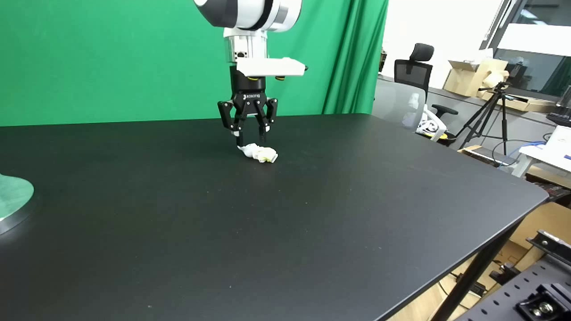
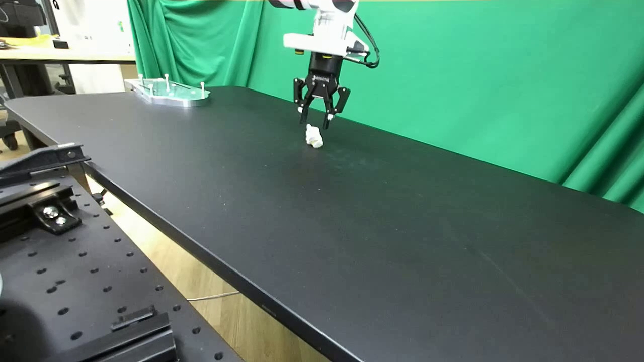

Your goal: Move the bunny toy to the left

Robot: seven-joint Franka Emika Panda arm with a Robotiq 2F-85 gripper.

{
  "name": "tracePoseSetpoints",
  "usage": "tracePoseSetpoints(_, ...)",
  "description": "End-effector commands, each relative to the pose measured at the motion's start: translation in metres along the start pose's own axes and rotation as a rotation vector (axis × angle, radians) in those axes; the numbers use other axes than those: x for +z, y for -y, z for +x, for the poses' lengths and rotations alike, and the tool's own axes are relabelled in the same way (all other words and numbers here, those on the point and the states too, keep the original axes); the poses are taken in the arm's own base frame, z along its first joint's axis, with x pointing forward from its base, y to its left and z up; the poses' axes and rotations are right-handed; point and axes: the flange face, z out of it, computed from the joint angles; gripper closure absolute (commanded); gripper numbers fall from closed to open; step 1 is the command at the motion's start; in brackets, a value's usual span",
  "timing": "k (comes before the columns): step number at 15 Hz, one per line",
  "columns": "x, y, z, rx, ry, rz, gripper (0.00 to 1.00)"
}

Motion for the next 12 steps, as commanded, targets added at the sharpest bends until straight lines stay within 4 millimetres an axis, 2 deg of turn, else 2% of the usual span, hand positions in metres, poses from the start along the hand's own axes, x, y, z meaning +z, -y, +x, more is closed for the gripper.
tracePoseSetpoints(1,-0.010,-0.009,0.000,0.032,-0.041,-0.045,0.07)
tracePoseSetpoints(2,-0.012,-0.010,0.001,0.020,-0.056,-0.064,0.01)
tracePoseSetpoints(3,-0.015,-0.012,0.002,0.007,-0.073,-0.087,0.00)
tracePoseSetpoints(7,-0.025,-0.015,0.007,-0.037,-0.155,-0.207,0.00)
tracePoseSetpoints(12,-0.028,-0.012,0.009,-0.036,-0.179,-0.253,0.00)
